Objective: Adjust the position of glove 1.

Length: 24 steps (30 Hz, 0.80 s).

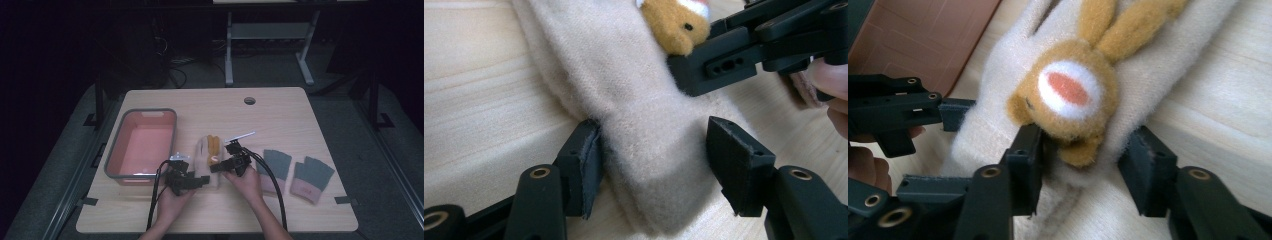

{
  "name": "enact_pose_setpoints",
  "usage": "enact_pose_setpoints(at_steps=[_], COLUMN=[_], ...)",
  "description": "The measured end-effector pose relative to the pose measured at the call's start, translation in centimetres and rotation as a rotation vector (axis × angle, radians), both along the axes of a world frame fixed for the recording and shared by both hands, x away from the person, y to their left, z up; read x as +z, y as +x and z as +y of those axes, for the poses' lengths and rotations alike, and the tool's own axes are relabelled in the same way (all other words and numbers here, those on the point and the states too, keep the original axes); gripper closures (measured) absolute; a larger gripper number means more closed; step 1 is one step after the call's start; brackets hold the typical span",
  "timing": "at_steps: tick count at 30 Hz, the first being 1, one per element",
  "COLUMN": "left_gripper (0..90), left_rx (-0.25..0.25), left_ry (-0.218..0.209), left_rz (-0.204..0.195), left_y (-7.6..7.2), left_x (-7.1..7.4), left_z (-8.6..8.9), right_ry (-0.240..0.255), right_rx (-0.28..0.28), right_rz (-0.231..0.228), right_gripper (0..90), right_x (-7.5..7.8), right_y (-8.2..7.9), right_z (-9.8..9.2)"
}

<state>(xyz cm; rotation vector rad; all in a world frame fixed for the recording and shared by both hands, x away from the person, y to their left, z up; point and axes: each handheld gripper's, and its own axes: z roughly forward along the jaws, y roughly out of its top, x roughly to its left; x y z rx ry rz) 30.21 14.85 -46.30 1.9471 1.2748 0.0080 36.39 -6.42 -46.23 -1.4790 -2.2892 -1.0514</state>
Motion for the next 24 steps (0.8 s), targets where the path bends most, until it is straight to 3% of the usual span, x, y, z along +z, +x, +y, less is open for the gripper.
enact_pose_setpoints(at_steps=[6,14,24], left_gripper=[45.6,56.5,63.6], left_rx=[-0.022,-0.032,-0.045], left_ry=[0.005,-0.058,-0.1], left_rz=[0.008,0.054,0.052], left_y=[0.2,1.0,1.3], left_x=[0.0,-0.3,-0.4], left_z=[-0.2,0.2,0.3], right_ry=[-0.01,0.056,0.123], right_rx=[-0.029,-0.03,-0.002], right_rz=[-0.016,0.015,0.033], right_gripper=[63.0,71.3,79.4], right_x=[-0.1,-0.7,-1.1], right_y=[-0.5,-0.1,0.3], right_z=[0.1,0.2,-0.7])
